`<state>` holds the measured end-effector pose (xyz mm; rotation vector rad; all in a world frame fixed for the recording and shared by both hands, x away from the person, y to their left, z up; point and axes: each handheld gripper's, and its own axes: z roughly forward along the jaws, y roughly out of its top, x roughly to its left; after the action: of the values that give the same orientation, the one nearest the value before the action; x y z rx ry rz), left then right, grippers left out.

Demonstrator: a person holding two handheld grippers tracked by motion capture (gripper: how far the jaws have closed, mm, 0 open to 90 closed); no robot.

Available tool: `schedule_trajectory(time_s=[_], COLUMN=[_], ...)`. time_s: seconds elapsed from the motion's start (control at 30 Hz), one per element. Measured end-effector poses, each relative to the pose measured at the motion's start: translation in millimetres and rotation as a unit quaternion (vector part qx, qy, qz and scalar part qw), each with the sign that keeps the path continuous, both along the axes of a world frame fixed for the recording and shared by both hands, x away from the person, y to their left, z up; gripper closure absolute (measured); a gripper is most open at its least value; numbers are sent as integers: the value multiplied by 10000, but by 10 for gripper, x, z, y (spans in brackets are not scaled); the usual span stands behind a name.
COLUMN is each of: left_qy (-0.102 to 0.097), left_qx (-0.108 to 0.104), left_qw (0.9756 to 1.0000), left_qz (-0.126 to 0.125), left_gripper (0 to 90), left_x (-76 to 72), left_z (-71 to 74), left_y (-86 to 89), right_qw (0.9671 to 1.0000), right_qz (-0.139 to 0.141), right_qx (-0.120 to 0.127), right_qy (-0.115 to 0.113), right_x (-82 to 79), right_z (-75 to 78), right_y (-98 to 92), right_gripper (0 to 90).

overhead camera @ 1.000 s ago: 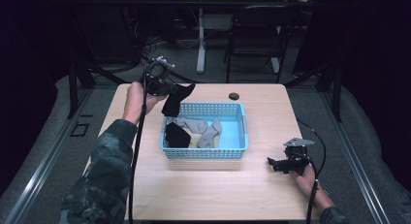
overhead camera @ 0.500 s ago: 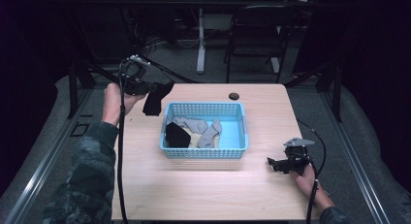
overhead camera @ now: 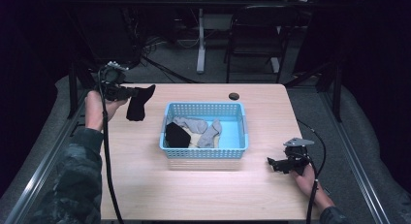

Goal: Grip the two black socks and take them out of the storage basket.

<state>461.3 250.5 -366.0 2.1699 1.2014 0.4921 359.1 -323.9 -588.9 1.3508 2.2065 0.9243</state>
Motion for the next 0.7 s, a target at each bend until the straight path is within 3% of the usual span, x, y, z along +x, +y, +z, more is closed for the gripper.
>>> schedule_trajectory(time_s=[0.4,0.7], left_qy=[451,814], left_qx=[-131,-175], left_qw=[9973,9937], left_qz=[562,755], left_gripper=[858,859], left_x=[25,50], left_z=[-404,-723], left_y=[367,491], right_qw=[10000,10000], right_qz=[-4,2], right_qx=[-21,-7], right_qy=[-3,-2], right_x=[0,0], right_z=[0,0], right_y=[0,0], right_gripper=[0,0])
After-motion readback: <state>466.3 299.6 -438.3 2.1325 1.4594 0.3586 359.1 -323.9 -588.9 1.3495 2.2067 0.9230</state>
